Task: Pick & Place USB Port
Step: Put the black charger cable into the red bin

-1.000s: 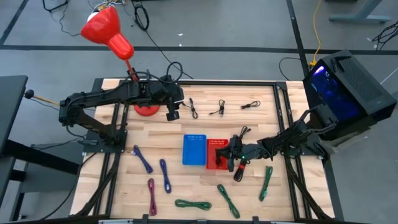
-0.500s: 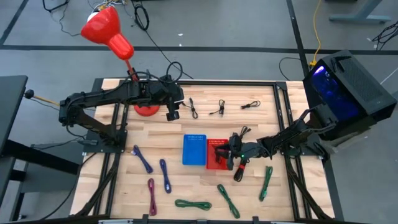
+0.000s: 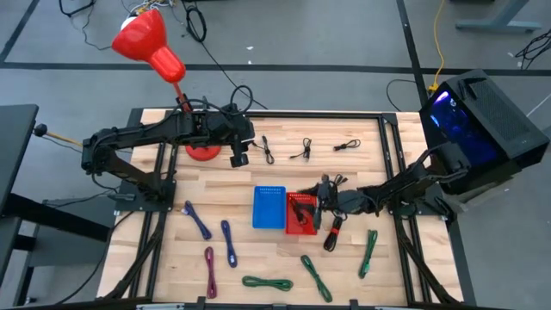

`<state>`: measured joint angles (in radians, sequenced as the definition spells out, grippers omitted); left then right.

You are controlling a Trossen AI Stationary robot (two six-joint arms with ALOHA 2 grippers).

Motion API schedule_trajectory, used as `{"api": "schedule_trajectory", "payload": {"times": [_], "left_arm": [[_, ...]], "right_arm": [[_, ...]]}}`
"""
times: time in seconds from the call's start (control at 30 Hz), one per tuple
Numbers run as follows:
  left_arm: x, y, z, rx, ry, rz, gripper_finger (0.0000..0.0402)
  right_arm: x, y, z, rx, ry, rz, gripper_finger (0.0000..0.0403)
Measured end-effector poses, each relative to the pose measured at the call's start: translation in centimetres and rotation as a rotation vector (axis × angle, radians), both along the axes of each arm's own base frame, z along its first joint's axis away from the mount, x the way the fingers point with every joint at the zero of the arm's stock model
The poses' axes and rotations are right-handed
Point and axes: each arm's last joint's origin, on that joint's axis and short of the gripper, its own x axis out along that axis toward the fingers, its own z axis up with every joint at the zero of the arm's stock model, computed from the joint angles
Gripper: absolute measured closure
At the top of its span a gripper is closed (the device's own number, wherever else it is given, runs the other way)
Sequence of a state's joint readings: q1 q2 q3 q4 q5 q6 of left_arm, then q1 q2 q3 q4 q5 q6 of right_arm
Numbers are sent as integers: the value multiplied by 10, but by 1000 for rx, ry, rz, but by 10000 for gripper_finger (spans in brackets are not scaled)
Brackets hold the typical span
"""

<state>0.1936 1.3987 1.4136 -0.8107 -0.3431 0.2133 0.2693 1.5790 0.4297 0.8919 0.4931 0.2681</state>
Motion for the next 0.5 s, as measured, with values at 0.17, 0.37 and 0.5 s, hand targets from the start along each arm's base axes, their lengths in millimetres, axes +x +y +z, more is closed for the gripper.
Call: {"api": "schedule_trajectory", "payload": {"times": [0.17,0.37,0.5], "left_arm": [[-1,0,-1,-3,23,-2,227],[-6,-1,-6,-28,77,14,227],[-6,-1,-5,-28,76,14,227]], "right_arm": [[-6,-40,38,-132,-77,-121,210],[-30,-104,70,-173,318,-254,229],[-42,-126,93,-227,503,-304,232]]}}
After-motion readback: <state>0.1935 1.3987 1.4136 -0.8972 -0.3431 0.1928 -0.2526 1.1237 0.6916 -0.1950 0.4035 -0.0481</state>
